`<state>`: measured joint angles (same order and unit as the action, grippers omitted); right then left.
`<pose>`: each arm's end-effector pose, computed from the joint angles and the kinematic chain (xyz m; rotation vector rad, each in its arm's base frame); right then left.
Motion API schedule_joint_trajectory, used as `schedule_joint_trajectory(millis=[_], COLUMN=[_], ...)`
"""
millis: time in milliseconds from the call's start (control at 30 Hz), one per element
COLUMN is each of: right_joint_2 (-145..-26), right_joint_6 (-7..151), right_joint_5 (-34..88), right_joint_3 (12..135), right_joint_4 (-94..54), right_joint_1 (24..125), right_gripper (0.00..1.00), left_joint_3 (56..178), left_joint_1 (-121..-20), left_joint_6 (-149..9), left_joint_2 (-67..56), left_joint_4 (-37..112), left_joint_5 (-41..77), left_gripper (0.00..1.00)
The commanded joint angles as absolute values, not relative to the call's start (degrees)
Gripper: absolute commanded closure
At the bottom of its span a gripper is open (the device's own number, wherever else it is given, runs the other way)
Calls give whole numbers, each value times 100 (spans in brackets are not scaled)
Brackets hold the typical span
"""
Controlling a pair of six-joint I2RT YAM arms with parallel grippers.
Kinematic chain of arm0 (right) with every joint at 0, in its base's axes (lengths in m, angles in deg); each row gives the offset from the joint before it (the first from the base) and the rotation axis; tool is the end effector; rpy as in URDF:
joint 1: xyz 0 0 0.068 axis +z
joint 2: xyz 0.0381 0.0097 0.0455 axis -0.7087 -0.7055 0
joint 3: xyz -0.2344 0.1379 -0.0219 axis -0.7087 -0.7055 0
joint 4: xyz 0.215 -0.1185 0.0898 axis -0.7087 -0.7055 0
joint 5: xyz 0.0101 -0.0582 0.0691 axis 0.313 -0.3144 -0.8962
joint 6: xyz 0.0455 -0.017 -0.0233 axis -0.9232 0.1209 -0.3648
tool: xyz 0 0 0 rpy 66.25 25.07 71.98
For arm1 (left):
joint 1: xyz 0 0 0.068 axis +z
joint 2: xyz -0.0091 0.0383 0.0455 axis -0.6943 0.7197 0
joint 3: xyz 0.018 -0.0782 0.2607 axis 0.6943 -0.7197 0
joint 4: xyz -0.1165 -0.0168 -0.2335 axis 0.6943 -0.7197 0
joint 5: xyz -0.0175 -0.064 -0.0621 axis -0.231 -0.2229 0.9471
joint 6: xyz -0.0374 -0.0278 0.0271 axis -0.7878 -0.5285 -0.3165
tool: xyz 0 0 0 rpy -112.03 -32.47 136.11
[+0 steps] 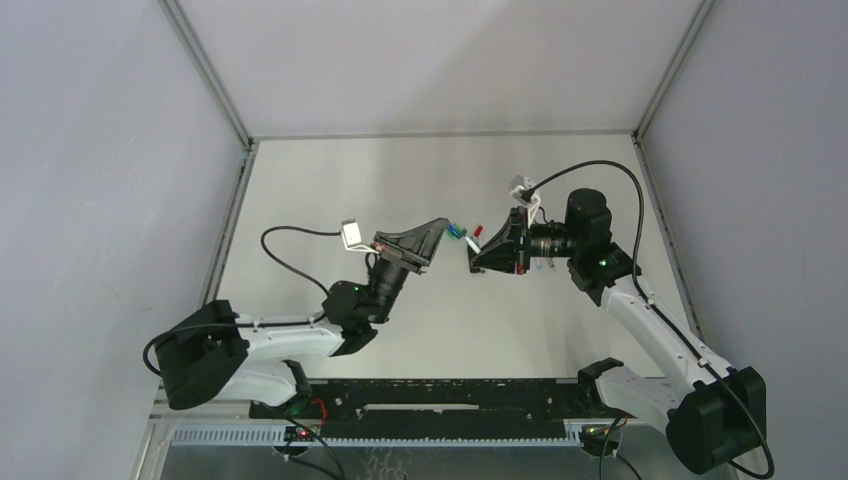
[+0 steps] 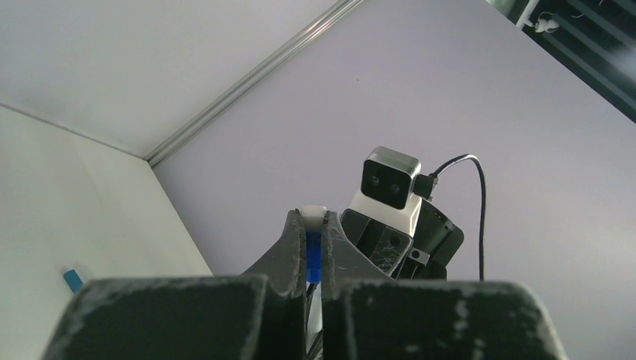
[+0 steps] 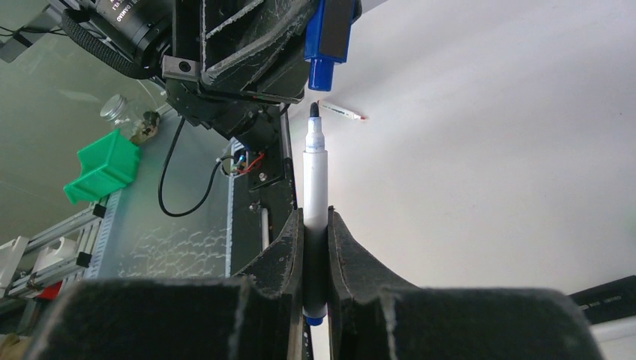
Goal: Insert the pens into the pen caps
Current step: Insert the pen cap onto the pen.
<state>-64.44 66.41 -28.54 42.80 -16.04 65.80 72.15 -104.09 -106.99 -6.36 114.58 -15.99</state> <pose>0.2014 0.1098 0.3203 -0.9592 1.5983 1.3687 0.1379 -0.2091 0.2838 -0.3340 1.1464 -1.4640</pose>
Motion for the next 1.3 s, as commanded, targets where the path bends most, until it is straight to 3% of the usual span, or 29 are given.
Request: schedule_joint_trajectory(millis=[0,1267], right_joint_2=[-6335,-6303], right_joint_6=[6538,6555], right_joint_5=[-2841,-2765], right_joint_3=[4248,4239], right_joint_4=[-1341,-1335], right_joint_1=[6624,6615], right_gripper=[100,100], left_joint_3=[7586,7636], left_joint_1=[-10435,-10444], left_joint_6=[-10815,-11214], left_joint_2=[-572,-341], left_joint_4=[11659,11664], left_joint_5=[-1651,-1435], left_gripper=[100,100])
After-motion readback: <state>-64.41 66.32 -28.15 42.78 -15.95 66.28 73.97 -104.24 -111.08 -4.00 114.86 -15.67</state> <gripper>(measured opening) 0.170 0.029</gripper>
